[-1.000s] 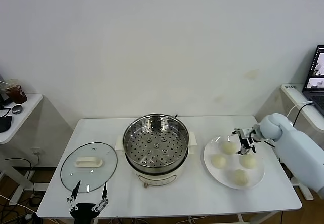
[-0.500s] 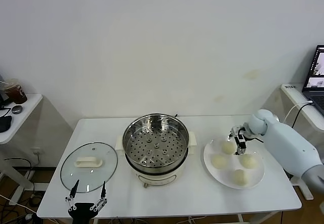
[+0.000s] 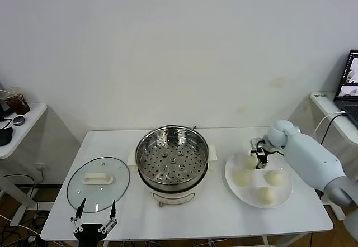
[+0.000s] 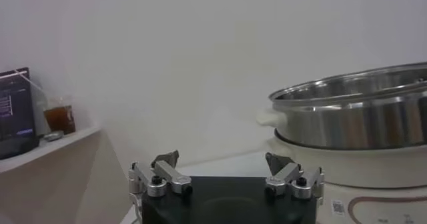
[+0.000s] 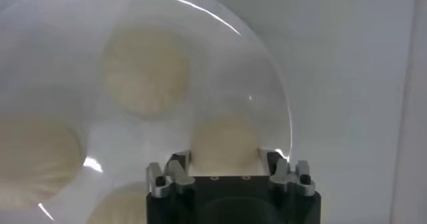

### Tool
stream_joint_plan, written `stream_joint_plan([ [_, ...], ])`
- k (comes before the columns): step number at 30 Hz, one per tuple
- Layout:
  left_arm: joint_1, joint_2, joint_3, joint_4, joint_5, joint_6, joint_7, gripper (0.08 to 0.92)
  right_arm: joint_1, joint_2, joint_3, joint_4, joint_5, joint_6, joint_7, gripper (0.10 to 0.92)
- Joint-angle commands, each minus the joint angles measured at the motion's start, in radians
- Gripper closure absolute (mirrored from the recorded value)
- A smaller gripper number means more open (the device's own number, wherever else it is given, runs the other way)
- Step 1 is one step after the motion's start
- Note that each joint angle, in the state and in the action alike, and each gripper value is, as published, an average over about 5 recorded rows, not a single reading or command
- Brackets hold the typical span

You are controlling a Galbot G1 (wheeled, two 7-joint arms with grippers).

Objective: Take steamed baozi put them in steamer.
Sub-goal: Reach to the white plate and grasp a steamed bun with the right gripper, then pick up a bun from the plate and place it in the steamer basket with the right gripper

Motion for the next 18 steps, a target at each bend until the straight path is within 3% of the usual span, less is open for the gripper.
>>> stream_joint_plan([
  [1, 0.000, 0.000, 0.000, 0.000, 0.001, 0.000, -0.001, 0.177, 0.016, -0.002, -0.018, 0.008, 0.015, -0.005, -0.004, 0.489],
  [12, 0.003, 0.007, 0.009, -0.008, 0.000, 0.000, 0.000, 0.177, 0.306, -0.160, -0.197, 0.275, 0.263, 0.024, -0.056, 0.491],
  [18, 0.004, 0.019, 0.017, -0.016, -0.001, 0.000, 0.001, 0.177, 0.571, -0.092, -0.362, 0.295, 0.508, 0.155, -0.072, 0.491],
])
